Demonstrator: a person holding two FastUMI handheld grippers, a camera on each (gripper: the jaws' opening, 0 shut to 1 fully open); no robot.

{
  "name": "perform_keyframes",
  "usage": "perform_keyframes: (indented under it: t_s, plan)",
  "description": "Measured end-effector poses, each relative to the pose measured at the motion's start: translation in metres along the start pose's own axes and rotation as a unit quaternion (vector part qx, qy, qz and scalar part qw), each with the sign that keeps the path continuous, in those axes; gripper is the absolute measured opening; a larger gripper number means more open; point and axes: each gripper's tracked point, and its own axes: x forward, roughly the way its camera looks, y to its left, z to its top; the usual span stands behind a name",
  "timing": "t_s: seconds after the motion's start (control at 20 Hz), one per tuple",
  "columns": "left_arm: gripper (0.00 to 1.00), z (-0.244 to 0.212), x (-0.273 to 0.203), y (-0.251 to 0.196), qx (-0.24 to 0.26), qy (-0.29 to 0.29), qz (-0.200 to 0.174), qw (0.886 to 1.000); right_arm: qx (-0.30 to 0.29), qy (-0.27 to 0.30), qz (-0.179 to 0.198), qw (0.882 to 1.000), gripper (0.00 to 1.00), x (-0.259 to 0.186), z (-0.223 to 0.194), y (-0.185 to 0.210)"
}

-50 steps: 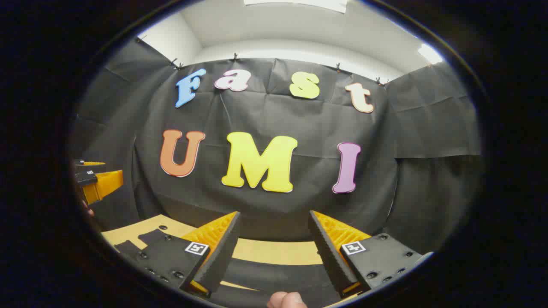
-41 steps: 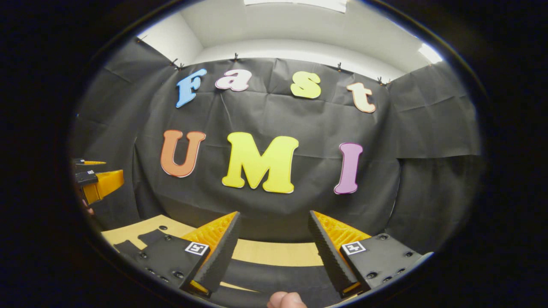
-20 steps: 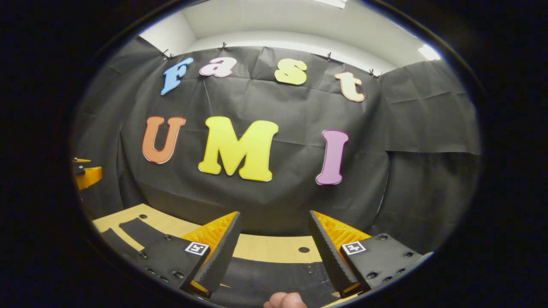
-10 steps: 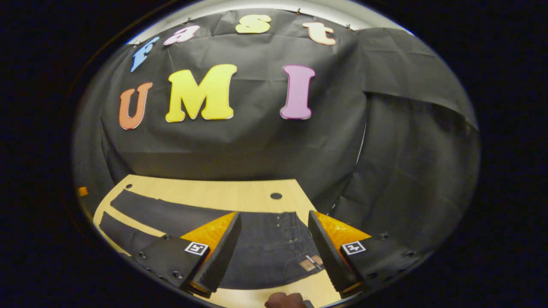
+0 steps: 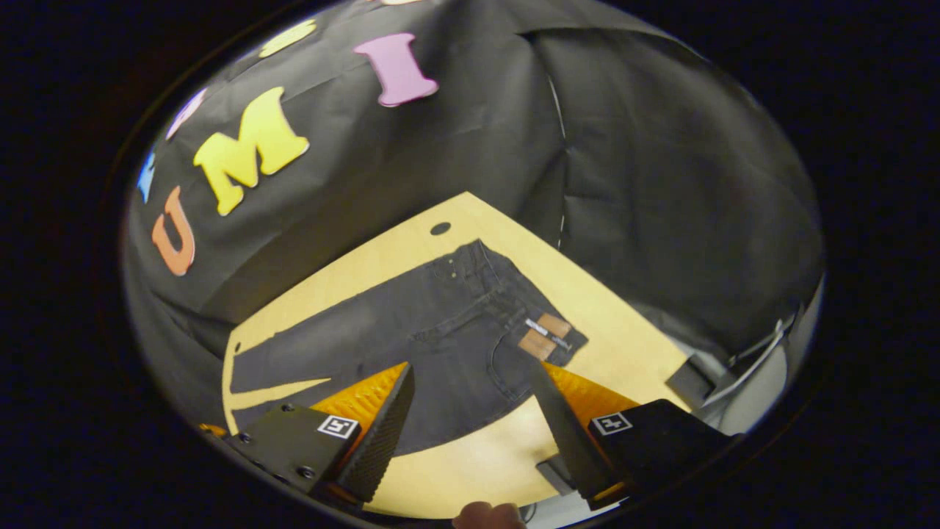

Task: Grasp the waist and the cuffs of the jeans and fold them to make the two legs overlap; first hold the waist and fold one-third of the jeans toward the cuffs, then hold the cuffs and fold the remaining one-third in the same direction to finish folding.

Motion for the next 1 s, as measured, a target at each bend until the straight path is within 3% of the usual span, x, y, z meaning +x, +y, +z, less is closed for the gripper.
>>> perform_keyframes:
  t_s: [0.1, 0.15, 0.25, 0.35, 0.45, 0.5, 0.55, 0.65, 0.7, 0.75, 0.85, 0.9, 0.95, 1.0]
  plan:
    - [1.00, 0.000, 0.009, 0.015, -0.053, 0.019, 0.013, 0.998, 0.045, 0.034, 0.008, 0.998, 0.94, 0.007, -0.014, -0.004]
    - [1.00, 0.000, 0.013, 0.018, -0.070, 0.025, 0.017, 0.997, 0.063, 0.050, 0.006, 0.997, 0.99, 0.011, -0.023, -0.007]
    - [1.00, 0.001, 0.023, 0.016, -0.089, 0.032, 0.015, 0.995, 0.093, 0.073, 0.003, 0.993, 0.99, 0.019, -0.037, -0.012]
    - [0.99, 0.004, 0.031, 0.013, -0.092, 0.033, 0.018, 0.995, 0.121, 0.085, 0.000, 0.989, 0.94, 0.028, -0.045, -0.018]
    - [0.99, 0.004, 0.037, 0.006, -0.087, 0.036, 0.019, 0.995, 0.153, 0.097, 0.003, 0.983, 0.99, 0.034, -0.052, -0.021]
    - [1.00, 0.004, 0.039, 0.002, -0.082, 0.037, 0.017, 0.996, 0.173, 0.104, 0.005, 0.979, 0.94, 0.040, -0.053, -0.020]
    - [1.00, 0.003, 0.044, 0.000, -0.079, 0.038, 0.014, 0.996, 0.194, 0.109, 0.009, 0.975, 0.99, 0.046, -0.053, -0.018]
    - [0.99, 0.005, 0.050, -0.008, -0.082, 0.034, 0.004, 0.996, 0.243, 0.119, 0.010, 0.963, 0.94, 0.061, -0.052, -0.019]
    - [1.00, 0.006, 0.052, -0.011, -0.085, 0.032, 0.001, 0.996, 0.268, 0.117, 0.003, 0.956, 0.99, 0.066, -0.051, -0.021]
    - [0.98, 0.005, 0.054, -0.013, -0.089, 0.031, -0.001, 0.995, 0.289, 0.115, -0.007, 0.950, 0.92, 0.075, -0.048, -0.026]
    - [0.92, 0.005, 0.062, -0.016, -0.097, 0.030, -0.001, 0.995, 0.320, 0.107, -0.011, 0.941, 0.93, 0.090, -0.036, -0.024]
    - [0.94, 0.005, 0.067, -0.018, -0.098, 0.030, -0.001, 0.995, 0.325, 0.106, -0.015, 0.940, 0.95, 0.093, -0.034, -0.025]
    - [0.83, 0.004, 0.069, -0.020, -0.096, 0.031, -0.001, 0.995, 0.327, 0.106, -0.019, 0.939, 0.95, 0.097, -0.032, -0.024]
    - [0.80, 0.004, 0.071, -0.023, -0.093, 0.032, 0.000, 0.995, 0.326, 0.108, -0.022, 0.939, 0.95, 0.099, -0.030, -0.022]
